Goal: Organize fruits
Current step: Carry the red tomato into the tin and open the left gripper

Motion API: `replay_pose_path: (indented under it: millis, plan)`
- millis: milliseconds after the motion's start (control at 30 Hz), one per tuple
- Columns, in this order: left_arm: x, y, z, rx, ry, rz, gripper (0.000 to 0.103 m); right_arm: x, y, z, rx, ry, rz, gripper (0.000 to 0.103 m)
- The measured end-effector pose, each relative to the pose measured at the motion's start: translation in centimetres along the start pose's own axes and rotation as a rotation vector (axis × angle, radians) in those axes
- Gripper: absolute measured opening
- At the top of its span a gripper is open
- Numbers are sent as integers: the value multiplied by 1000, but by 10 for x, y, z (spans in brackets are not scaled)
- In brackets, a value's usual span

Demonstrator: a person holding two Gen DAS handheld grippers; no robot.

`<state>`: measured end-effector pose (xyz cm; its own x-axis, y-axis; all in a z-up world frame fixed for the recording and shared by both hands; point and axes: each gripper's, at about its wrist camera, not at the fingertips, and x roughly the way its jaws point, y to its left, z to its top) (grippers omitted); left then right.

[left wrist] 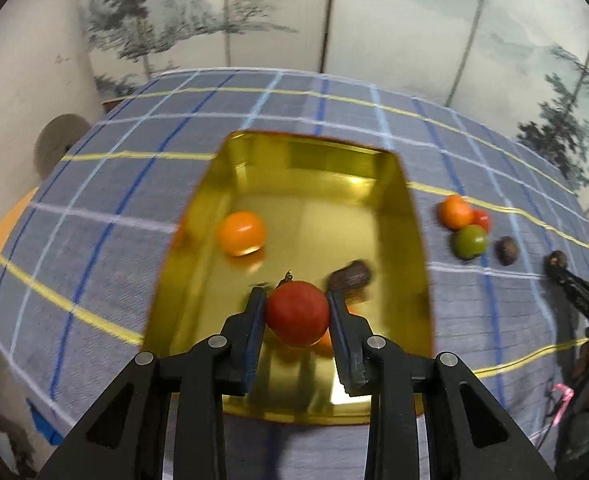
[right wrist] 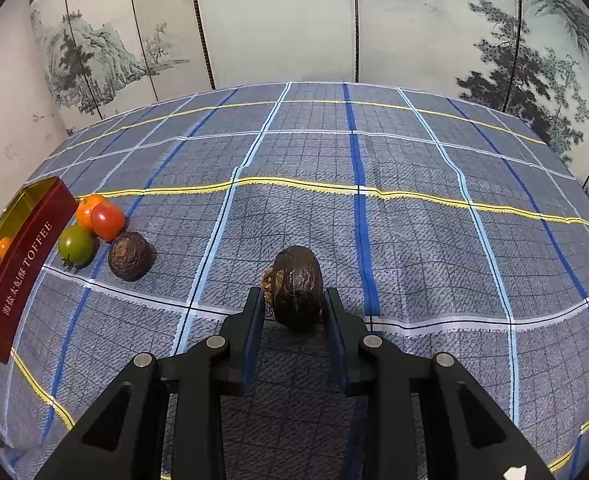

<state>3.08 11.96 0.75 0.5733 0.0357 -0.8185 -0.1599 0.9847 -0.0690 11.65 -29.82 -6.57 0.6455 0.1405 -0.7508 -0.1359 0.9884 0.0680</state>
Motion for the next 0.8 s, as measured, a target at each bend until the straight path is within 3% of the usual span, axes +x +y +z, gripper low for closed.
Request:
replay_pose_path:
  millis: [200,800]
  plan:
    - [8,26,-13,-14,43,34,32,0,3,0,-3,1,-7,28]
    - [28,36,-18,-13,72,51,32,0,5,1,-9,2,-19,28]
